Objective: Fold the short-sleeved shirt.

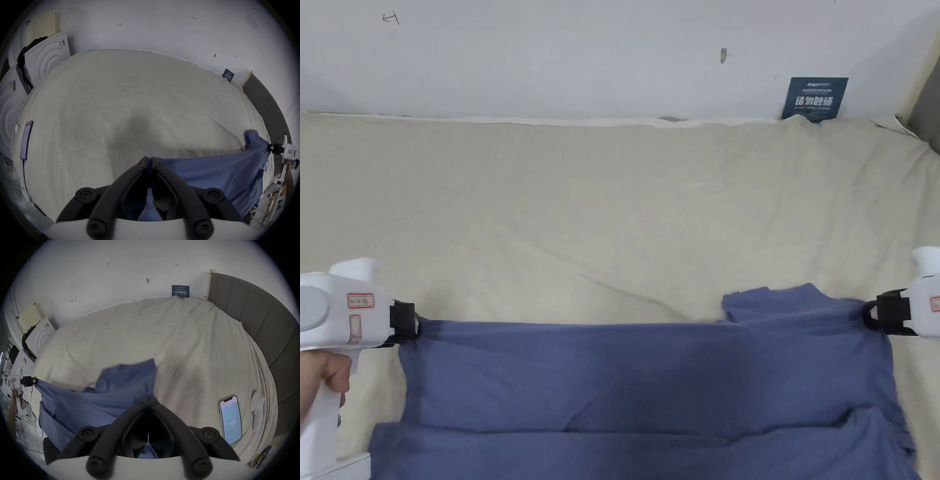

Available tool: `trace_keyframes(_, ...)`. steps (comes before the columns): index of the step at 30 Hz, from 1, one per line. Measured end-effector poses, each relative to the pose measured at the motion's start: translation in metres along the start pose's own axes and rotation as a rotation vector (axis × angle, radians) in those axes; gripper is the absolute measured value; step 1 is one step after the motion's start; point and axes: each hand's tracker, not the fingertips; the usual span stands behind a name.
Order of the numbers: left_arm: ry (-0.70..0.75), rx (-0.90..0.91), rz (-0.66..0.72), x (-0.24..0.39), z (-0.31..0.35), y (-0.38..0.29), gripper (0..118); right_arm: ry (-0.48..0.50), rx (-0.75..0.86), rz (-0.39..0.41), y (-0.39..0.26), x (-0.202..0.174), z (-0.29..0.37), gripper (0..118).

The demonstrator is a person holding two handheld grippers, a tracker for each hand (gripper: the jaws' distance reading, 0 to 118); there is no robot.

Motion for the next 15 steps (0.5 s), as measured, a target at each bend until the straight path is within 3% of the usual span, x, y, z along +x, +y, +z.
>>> trace_keyframes(15, -0.03, 0.086, -0.037, 0.004, 0.099, -0.11, 3, 0.087, 0.09, -0.059, -0.109, 0.011, 0.101, 0)
